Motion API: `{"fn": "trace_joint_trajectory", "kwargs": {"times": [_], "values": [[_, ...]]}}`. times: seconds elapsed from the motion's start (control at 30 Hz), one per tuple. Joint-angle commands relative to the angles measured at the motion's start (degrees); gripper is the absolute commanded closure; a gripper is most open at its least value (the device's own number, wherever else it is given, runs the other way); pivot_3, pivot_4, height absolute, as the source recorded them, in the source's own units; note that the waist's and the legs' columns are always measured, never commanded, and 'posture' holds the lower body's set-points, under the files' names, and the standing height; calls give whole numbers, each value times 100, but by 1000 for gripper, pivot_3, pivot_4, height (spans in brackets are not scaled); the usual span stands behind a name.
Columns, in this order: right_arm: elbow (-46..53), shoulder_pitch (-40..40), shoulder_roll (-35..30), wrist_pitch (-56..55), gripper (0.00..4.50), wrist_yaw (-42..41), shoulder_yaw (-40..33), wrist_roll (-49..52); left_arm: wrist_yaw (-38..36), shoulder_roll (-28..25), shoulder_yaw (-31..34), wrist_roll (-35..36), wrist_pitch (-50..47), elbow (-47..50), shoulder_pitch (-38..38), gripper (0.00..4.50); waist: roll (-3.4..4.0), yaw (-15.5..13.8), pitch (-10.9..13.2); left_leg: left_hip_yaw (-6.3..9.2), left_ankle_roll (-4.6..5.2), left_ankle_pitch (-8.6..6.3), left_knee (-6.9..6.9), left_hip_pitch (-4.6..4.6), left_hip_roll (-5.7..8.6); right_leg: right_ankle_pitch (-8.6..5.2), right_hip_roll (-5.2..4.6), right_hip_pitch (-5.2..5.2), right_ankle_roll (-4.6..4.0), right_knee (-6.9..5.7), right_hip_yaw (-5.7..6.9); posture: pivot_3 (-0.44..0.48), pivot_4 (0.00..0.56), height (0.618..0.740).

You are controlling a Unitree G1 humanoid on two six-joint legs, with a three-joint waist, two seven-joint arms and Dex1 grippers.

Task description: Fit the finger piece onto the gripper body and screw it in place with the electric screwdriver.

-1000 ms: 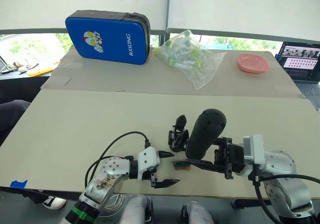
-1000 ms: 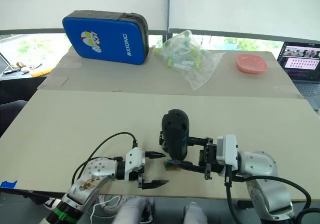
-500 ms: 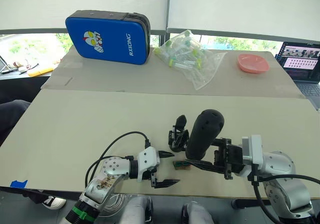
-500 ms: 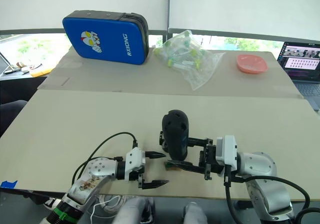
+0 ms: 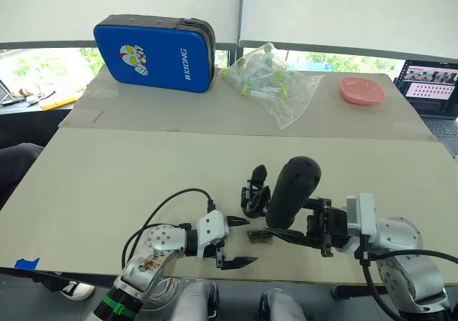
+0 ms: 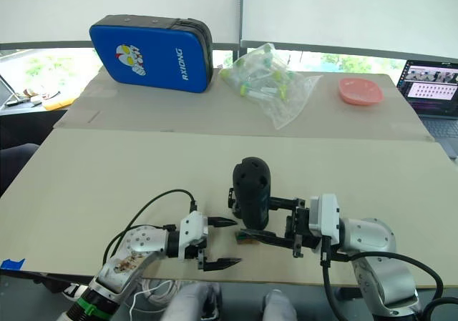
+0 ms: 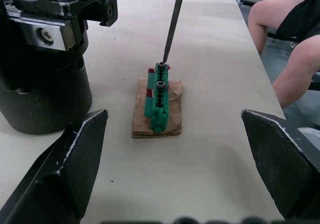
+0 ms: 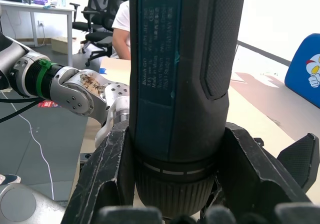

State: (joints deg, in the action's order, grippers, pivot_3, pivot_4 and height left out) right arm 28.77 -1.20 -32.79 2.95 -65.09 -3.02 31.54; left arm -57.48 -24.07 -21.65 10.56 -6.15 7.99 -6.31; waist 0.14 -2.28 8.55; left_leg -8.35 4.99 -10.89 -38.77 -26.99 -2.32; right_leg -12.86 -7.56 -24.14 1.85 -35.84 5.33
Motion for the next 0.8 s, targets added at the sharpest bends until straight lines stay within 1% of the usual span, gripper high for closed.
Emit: {"fn": "trace_joint_trajectory", "kwargs": {"times": [0.03,0.8], "values": [[147,6,-32,-250,2593,21,-91,48,-22,22,-201,-70,-75,-177,122,0,0,0,0,0,0,0,0,0,0,0,0,0,0,0,0,0,150,740],[151,36,-48,-201,2593,-12,-114,102,-23,31,-213,-52,-118,-126,132,0,1,0,-1,0,0,0,0,0,0,0,0,0,0,0,0,0,150,740]]}}
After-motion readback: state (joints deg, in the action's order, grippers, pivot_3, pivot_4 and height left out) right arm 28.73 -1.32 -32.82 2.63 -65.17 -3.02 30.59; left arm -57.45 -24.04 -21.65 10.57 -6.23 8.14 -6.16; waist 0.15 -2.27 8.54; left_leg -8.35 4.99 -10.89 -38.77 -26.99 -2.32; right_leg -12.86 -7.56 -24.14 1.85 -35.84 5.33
